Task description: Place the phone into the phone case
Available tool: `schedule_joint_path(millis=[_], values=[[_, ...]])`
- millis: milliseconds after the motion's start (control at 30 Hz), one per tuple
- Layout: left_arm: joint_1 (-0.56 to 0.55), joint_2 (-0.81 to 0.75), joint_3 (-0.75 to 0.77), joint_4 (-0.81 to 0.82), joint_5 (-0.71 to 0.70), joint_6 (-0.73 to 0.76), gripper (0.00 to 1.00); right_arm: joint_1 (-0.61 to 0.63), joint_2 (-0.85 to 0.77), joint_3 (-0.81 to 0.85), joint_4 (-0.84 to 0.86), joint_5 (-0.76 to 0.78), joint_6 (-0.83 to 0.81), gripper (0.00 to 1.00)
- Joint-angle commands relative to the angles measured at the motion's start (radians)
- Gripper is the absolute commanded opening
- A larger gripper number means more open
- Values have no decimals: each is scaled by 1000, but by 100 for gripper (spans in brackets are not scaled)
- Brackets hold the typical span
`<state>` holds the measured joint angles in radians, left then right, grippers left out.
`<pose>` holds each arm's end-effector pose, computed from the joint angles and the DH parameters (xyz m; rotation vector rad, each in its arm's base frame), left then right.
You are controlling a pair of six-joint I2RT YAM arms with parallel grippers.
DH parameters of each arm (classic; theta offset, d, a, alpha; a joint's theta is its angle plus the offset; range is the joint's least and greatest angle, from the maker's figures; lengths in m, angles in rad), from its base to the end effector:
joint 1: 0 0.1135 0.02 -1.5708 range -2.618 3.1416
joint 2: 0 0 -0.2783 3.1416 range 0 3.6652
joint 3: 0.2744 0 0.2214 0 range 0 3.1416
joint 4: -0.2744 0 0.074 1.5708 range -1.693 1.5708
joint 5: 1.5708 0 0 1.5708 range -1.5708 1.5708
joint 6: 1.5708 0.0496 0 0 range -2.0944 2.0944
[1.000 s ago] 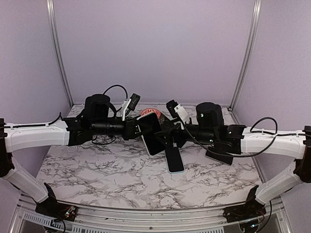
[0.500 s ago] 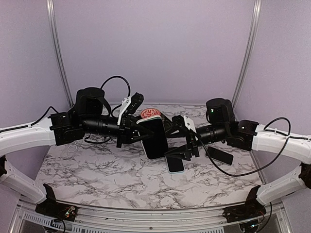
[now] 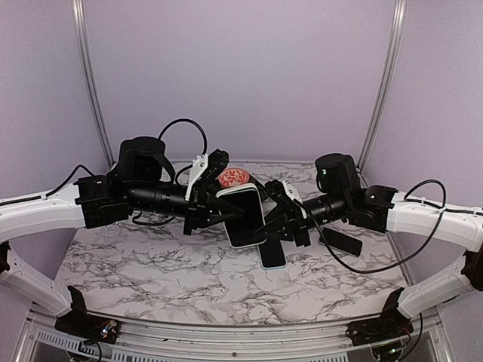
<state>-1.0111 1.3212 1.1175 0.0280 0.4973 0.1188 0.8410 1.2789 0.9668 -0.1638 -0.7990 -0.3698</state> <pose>0.1328 -0.2565 0.3783 1.2959 1.3241 -1.0704 0.1453 0.2158 0.3219 -1.5618 1.3519 1.1059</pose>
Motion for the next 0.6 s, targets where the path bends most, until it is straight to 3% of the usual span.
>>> schedule_joint_path(millis=[0, 67, 100, 367, 433, 467, 567], values=[[-13, -8, 53, 41, -18, -43, 22, 0, -15, 45, 118, -4, -3, 0], [-14, -6, 51, 40, -64, -44, 44, 1, -27, 47, 132, -16, 4, 0], [-14, -8, 49, 40, -78, -42, 49, 1, -35, 46, 140, -21, 6, 0], [-14, -34, -5, 114, -106, -59, 64, 1, -105, -4, 297, -34, 58, 0], [-14, -31, -2, 118, -102, -62, 56, 1, -109, -3, 306, -29, 58, 0], [-13, -34, -5, 126, -103, -65, 46, 1, -106, 1, 303, -30, 57, 0], [-16, -39, -18, 162, -100, -83, 3, 1, -94, 11, 295, -31, 64, 0]])
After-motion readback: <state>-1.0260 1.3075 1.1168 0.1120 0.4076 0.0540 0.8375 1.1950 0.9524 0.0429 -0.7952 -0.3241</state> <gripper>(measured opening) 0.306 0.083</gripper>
